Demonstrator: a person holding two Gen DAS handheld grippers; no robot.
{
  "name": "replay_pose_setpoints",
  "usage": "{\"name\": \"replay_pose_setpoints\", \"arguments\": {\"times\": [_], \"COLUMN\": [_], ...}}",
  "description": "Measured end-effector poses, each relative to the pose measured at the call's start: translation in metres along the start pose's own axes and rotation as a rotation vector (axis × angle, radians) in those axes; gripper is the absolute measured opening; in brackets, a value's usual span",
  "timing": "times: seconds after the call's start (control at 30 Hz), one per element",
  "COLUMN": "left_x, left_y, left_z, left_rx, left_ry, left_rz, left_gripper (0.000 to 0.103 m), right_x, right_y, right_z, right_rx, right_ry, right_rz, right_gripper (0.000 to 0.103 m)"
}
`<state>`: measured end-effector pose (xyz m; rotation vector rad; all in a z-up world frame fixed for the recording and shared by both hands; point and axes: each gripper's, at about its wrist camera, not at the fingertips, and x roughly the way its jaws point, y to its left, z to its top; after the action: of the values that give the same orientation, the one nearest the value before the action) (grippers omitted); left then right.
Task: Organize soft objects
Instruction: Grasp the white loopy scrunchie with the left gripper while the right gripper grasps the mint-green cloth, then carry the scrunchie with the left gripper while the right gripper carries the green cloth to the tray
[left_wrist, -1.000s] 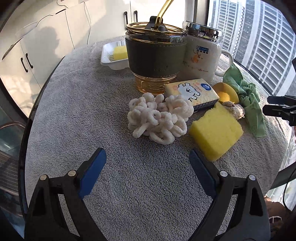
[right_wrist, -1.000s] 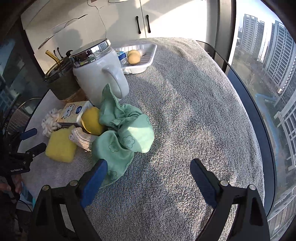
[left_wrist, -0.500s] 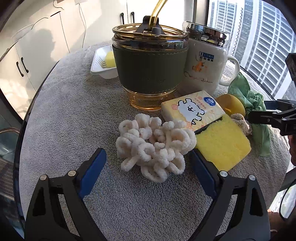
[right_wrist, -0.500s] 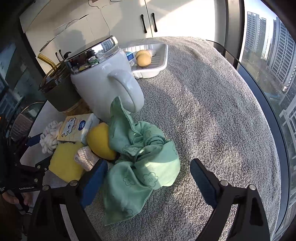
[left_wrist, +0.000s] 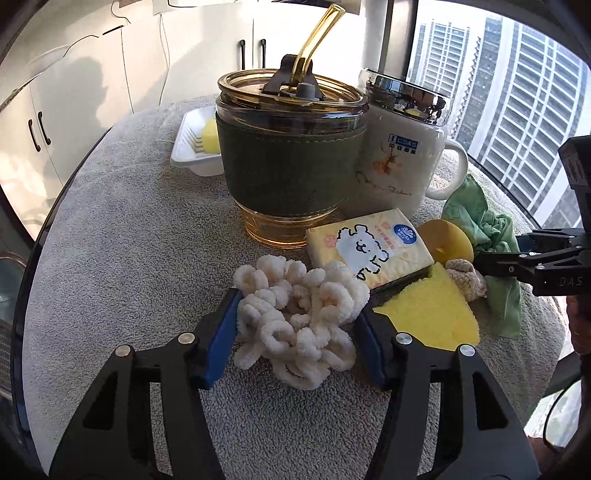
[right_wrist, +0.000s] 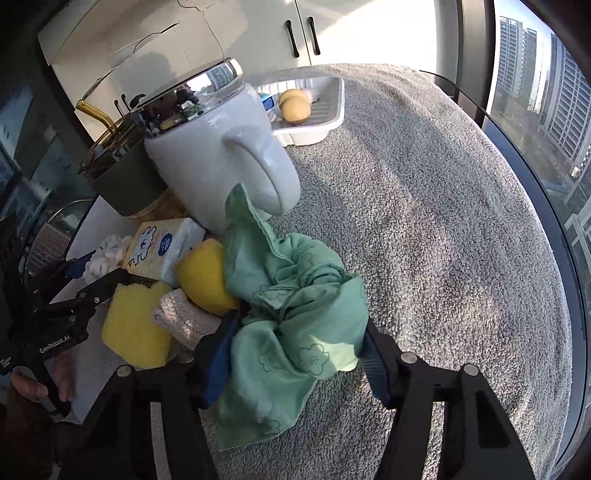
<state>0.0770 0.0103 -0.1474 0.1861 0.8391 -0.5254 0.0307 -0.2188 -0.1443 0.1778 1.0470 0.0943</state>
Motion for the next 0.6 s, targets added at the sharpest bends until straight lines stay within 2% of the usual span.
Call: {"name": "replay_pose_setpoints", "arguments": {"times": [0.03, 0.13, 0.23, 0.43, 0.6], "left_x": [-0.001, -0.002, -0.005, -0.018, -0.028], "left_y": [-0.002, 0.0, 0.006, 0.02, 0.033], "left_z": [0.0, 0.001, 0.002, 0.001, 0.001], "left_rx": [0.01, 0.001, -0.025, -0.098, -0.12], "left_ry": [-0.003, -0.011, -0.017, -0.034, -0.055], "left_rz": [-0.002, -0.008, -0.014, -0.022, 0.035], "left_gripper": [0.044, 0.032, 0.024, 0.023, 0.023], "right_x": [0.0, -0.001, -0.005, -0.023, -0.039], "right_y": [0.002, 0.009, 0.016, 0.011, -0.006], "right_z": [0.0, -0.003, -0.005, -0.009, -0.01], "right_rx": [-0.01, -0.037, -0.066, -0.048, -0.009], "right_ry": [0.003, 0.006, -0.009, -0.039, -0.06], "right_rz": [0.002, -0.021, -0.048, -0.065, -0.083], "right_gripper": [0.052, 0.041, 0.034, 0.032, 0.032]}}
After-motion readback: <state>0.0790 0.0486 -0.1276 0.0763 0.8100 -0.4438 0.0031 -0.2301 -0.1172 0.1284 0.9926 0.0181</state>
